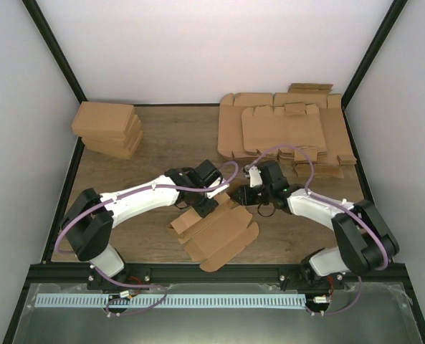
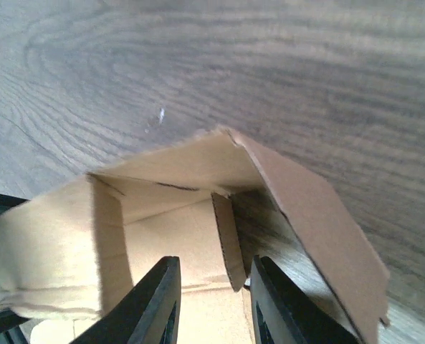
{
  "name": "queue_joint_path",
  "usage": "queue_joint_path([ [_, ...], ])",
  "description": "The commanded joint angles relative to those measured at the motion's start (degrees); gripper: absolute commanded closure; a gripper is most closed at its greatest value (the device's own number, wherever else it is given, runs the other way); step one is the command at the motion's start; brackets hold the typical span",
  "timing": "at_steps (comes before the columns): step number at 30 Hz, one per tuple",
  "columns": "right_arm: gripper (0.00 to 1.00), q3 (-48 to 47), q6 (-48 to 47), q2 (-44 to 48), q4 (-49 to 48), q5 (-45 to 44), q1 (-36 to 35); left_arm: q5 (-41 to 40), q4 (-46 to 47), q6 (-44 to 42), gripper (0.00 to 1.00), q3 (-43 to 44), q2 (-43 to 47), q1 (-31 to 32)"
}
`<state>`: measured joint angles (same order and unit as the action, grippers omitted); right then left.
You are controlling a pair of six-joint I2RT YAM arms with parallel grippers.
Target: Fold the paper box
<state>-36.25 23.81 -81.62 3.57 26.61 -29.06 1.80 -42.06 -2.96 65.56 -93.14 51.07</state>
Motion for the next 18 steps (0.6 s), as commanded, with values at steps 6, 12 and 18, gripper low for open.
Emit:
queue_joint_path([
  [6, 0.7, 0.8, -3.4, 11.3, -1.2, -3.9, 5.4, -0.5, 0.5, 0.5, 0.5, 0.4, -0.5, 0.3],
  [12, 0.68, -1.1, 0.0, 11.7, -4.9, 6.3, 16.3, -0.7, 0.3, 0.5, 0.5, 0.4, -0.3, 0.3],
  [18, 0.68, -7.5, 5.4, -4.0, -6.2, 12.1, 17.7, -1.5, 0.3, 0.4, 0.51, 0.5, 0.1, 0.3],
])
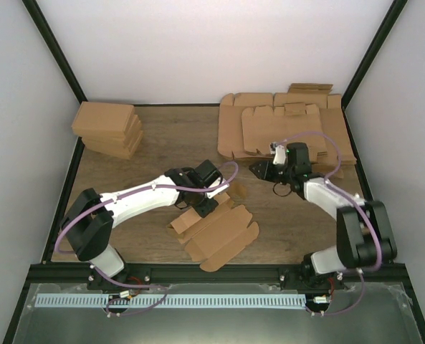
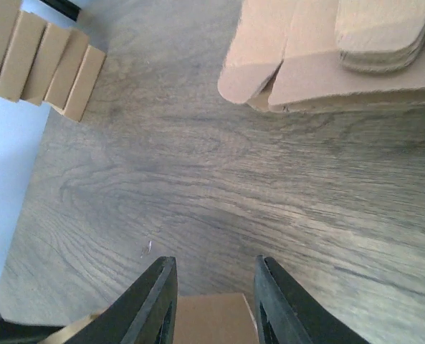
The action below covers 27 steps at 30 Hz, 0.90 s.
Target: Fold the paper box
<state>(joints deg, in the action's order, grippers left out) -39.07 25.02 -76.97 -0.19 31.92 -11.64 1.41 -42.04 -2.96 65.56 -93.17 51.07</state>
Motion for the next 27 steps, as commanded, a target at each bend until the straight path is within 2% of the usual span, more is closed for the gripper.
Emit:
queue_joint_path([
  [1, 0.68, -5.2, 5.1, -11.3, -3.6, 8.3, 0.3, -1.3, 0.2, 0.4, 0.51, 0.5, 0.2, 0.3],
  [5, 0.66, -6.7, 7.8, -18.9, -7.7, 13.0, -0.4, -1.5, 0.2, 0.4, 0.5, 0.3, 0.5, 0.3],
  [11, 0.66, -11.7, 4.3, -26.4, -2.7, 15.9, -5.3, -0.8, 0.9, 0.5, 0.5, 0.1, 1.0, 0.3],
  [18, 0.65, -6.3, 5.4, -24.5, -6.4, 23.7, -6.0, 0.9, 1.2, 1.9, 0.5, 0.4, 0.6, -0.3],
  [27, 0.65, -5.7, 1.0, -21.4, -0.8, 26.0, -7.7, 5.2, 1.8, 4.1, 0.5, 1.0, -0.2, -4.2],
])
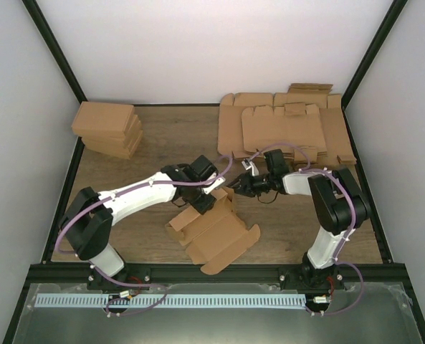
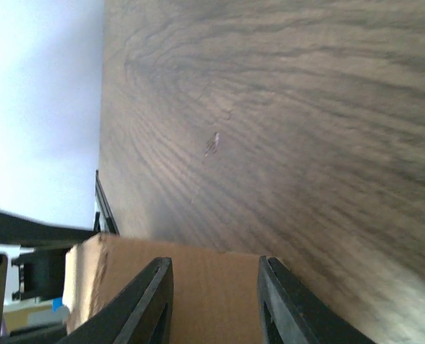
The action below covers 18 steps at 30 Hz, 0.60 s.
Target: Fold the paper box
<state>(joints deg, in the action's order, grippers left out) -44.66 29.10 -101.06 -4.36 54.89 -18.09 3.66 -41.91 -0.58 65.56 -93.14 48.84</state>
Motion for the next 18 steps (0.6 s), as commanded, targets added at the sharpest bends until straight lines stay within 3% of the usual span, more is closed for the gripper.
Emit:
queue_joint_path([
  [1, 0.64, 0.1, -3.5, 3.3, 3.7, 2.6, -1.3, 3.4, 1.7, 1.8, 0.5, 1.0, -0.3, -2.2],
  [18, 0.6, 5.9, -9.5, 8.6, 2.9, -1.1, -1.3, 3.1, -0.2, 0.3, 0.49, 1.5, -0.1, -2.4],
])
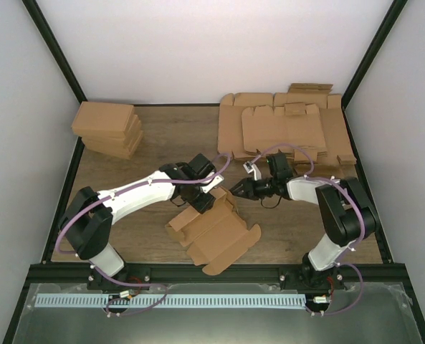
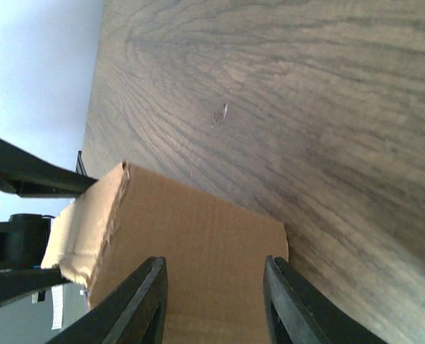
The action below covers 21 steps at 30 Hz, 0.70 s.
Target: Fold the paper box
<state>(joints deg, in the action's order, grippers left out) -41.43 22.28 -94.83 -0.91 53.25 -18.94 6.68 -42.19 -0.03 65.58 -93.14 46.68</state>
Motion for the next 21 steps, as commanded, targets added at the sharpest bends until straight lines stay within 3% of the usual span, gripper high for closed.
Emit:
queue_joint_path([
  [1, 0.6, 3.7, -2.4, 2.6, -2.0, 1.0, -0.4, 0.2, 0.1, -0.3, 0.5, 1.5, 0.0, -0.3],
  [14, 0.55, 14.6, 1.5, 5.3, -25.0, 4.8, -0.7, 5.8, 0.0, -1.9, 0.47, 2.1, -0.5, -2.3],
  [21, 0.52, 16.1, 0.0, 6.3, -27.7, 3.3, -3.0, 7.2, -0.2, -2.8, 0.47, 2.3, -1.3, -2.6],
])
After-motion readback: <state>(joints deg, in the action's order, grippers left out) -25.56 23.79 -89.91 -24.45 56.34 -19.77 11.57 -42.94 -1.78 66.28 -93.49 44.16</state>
